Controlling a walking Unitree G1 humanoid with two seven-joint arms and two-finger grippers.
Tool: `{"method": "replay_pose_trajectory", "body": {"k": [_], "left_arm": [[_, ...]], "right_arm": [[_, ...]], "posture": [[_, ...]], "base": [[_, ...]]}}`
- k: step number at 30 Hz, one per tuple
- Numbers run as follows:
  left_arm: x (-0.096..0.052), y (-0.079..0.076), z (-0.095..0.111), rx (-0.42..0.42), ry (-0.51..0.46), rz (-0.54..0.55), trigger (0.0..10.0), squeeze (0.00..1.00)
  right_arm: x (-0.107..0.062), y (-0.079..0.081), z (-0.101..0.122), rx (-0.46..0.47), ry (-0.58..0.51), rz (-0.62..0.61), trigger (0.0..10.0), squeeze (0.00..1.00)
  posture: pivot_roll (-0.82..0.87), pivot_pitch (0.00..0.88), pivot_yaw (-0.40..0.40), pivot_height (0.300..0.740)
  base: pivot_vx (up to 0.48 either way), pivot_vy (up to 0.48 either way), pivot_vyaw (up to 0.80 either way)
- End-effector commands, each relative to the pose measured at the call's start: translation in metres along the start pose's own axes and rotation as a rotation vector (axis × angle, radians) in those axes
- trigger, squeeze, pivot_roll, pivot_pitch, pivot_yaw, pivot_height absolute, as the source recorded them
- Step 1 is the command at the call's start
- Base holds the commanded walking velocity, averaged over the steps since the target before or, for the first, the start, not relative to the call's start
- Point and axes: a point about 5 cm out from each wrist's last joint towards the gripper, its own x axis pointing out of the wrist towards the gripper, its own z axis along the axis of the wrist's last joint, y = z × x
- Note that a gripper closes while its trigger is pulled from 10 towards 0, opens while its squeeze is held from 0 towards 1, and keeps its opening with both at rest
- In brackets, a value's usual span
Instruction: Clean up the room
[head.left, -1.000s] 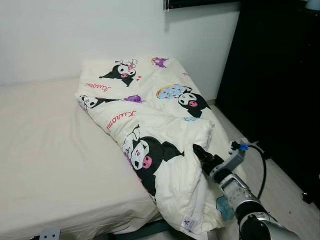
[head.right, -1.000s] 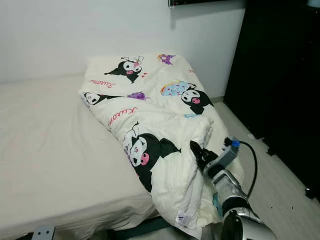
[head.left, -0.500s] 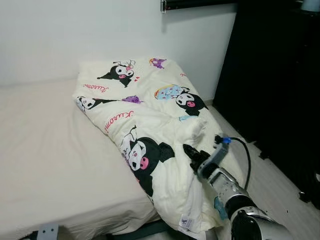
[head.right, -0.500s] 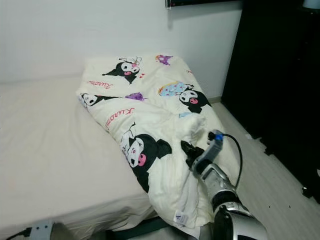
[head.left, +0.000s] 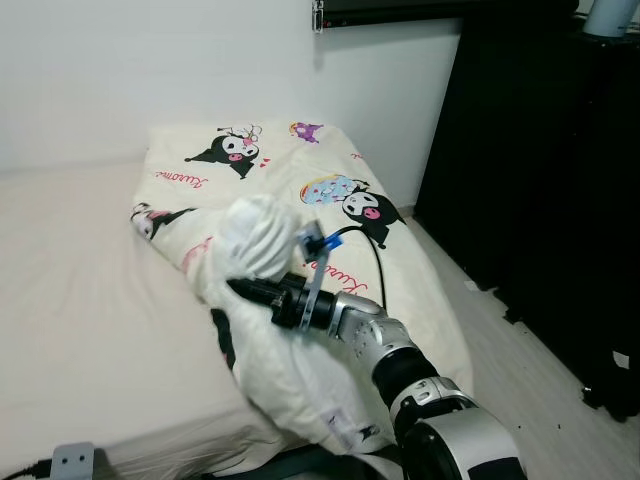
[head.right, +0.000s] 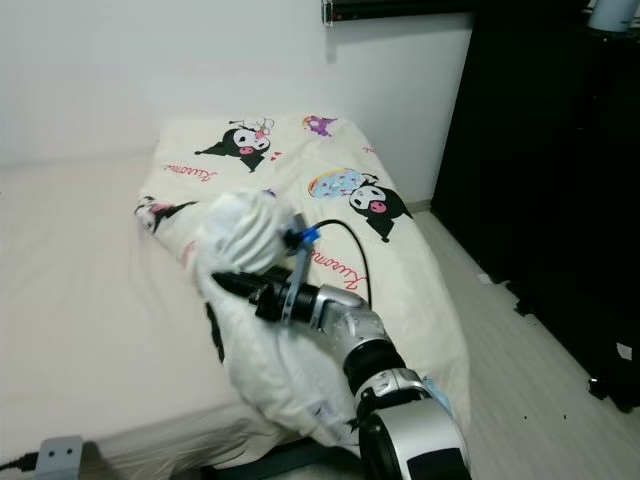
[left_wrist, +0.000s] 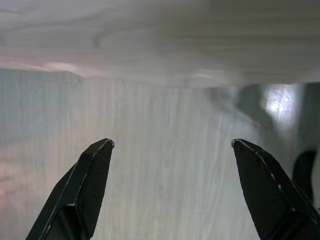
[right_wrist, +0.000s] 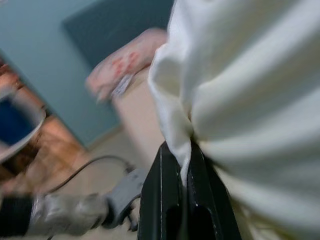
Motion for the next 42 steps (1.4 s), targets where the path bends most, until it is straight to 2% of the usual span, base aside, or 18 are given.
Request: {"method": "replay_pose_trajectory", "body": {"k": [1, 2, 3, 5, 7, 9, 10, 13, 14, 15, 16, 21, 28, 34, 38, 40, 41, 42], "left_arm": [[-0.001, -0.003, -0.005, 0.021, 0.018, -0.002, 10.0, 0.0], [-0.002, -0.004, -0.01, 0.044, 0.027, -0.002, 10.0, 0.0], [-0.002, -0.004, -0.01, 0.044, 0.027, -0.002, 10.0, 0.0], [-0.005, -0.009, -0.023, 0.102, 0.045, -0.015, 10.0, 0.0], [-0.007, -0.012, -0.031, 0.137, 0.057, -0.022, 10.0, 0.0], [-0.007, -0.012, -0.031, 0.142, 0.059, -0.021, 10.0, 0.0], [-0.008, -0.011, -0.034, 0.172, 0.061, -0.018, 10.0, 0.0], [-0.008, -0.011, -0.035, 0.207, 0.059, -0.017, 10.0, 0.0], [-0.008, -0.01, -0.035, 0.217, 0.057, -0.017, 10.0, 0.0], [-0.008, -0.01, -0.035, 0.224, 0.056, -0.016, 10.0, 0.0], [-0.008, -0.01, -0.035, 0.226, 0.055, -0.016, 10.0, 0.0], [-0.007, -0.012, -0.031, 0.229, 0.048, -0.019, 10.0, 0.0], [-0.007, -0.011, -0.03, 0.269, 0.035, -0.009, 10.0, 0.0], [-0.007, -0.005, -0.033, 0.29, 0.046, 0.027, 10.0, 0.0], [-0.006, 0.002, -0.039, 0.322, 0.073, 0.064, 10.0, 0.0], [-0.006, 0.002, -0.039, 0.323, 0.075, 0.067, 10.0, 0.0], [-0.007, 0.002, -0.04, 0.323, 0.081, 0.066, 10.0, 0.0], [-0.007, 0.002, -0.04, 0.324, 0.084, 0.065, 10.0, 0.0]], "right_arm": [[0.021, 0.014, -0.004, 0.009, 0.002, 0.085, 0.0, 0.0], [0.026, 0.023, -0.013, 0.009, 0.081, 0.18, 0.0, 0.0], [0.026, 0.023, -0.013, 0.009, 0.081, 0.18, 0.0, 0.0], [0.02, 0.032, -0.043, 0.008, 0.297, 0.318, 0.0, 0.0], [0.012, 0.032, -0.056, 0.008, 0.385, 0.327, 0.0, 0.0], [0.011, 0.031, -0.057, 0.007, 0.392, 0.322, 0.0, 0.0], [0.01, 0.032, -0.055, -0.031, 0.374, 0.325, 10.0, 0.0], [0.01, 0.035, -0.05, -0.032, 0.328, 0.354, 10.0, 0.0], [0.013, 0.035, -0.046, -0.018, 0.286, 0.348, 10.0, 0.53], [0.014, 0.035, -0.043, -0.009, 0.26, 0.345, 10.0, 0.53], [0.015, 0.037, -0.04, 0.01, 0.238, 0.354, 10.0, 1.0], [0.017, 0.043, -0.034, 0.07, 0.174, 0.423, 10.0, 1.0], [0.005, 0.047, -0.056, 0.078, 0.307, 0.446, 10.0, 1.0], [-0.002, 0.046, -0.058, 0.102, 0.288, 0.427, 10.0, 1.0], [-0.011, 0.019, -0.034, 0.043, 0.096, 0.138, 10.0, 1.0], [-0.013, 0.015, -0.031, 0.035, 0.074, 0.098, 10.0, 1.0], [-0.021, 0.002, -0.023, 0.075, 0.006, -0.036, 10.0, 0.0], [-0.027, -0.006, -0.019, 0.11, -0.036, -0.118, 10.0, 0.0]], "posture": [[-0.08, 0.0, -0.032, 0.506], [-0.07, 0.0, -0.039, 0.506], [-0.07, 0.0, -0.039, 0.506], [-0.06, 0.0, -0.047, 0.506], [-0.06, 0.0, -0.047, 0.506], [-0.06, 0.0, -0.047, 0.506], [-0.08, 0.0, -0.037, 0.506], [-0.09, 0.0, -0.032, 0.506], [-0.09, 0.0, -0.031, 0.506], [-0.09, 0.0, -0.031, 0.506], [-0.09, 0.0, -0.031, 0.506], [-0.09, 0.0, -0.029, 0.506], [-0.1, 0.0, -0.026, 0.506], [-0.1, 0.0, -0.027, 0.506], [-0.1, 0.0, -0.028, 0.506], [-0.1, 0.0, -0.028, 0.506], [-0.1, 0.0, -0.025, 0.506], [-0.1, 0.0, -0.025, 0.506]], "base": [[0.0, 0.0, 0.0], [0.0, 0.0, 0.0], [0.0, 0.0, 0.0], [0.0, 0.0, 0.0], [0.0, 0.0, 0.0], [0.0, 0.0, 0.0], [0.0, 0.0, 0.0], [0.0, 0.0, 0.0], [0.0, 0.0, 0.0], [0.0, 0.0, 0.0], [0.0, 0.0, 0.0], [0.0, 0.0, 0.0], [0.0, 0.0, 0.0], [0.0, 0.0, 0.0], [0.0, 0.0, 0.0], [0.0, 0.0, 0.0], [0.0, 0.0, 0.0], [0.0, 0.0, 0.0]]}}
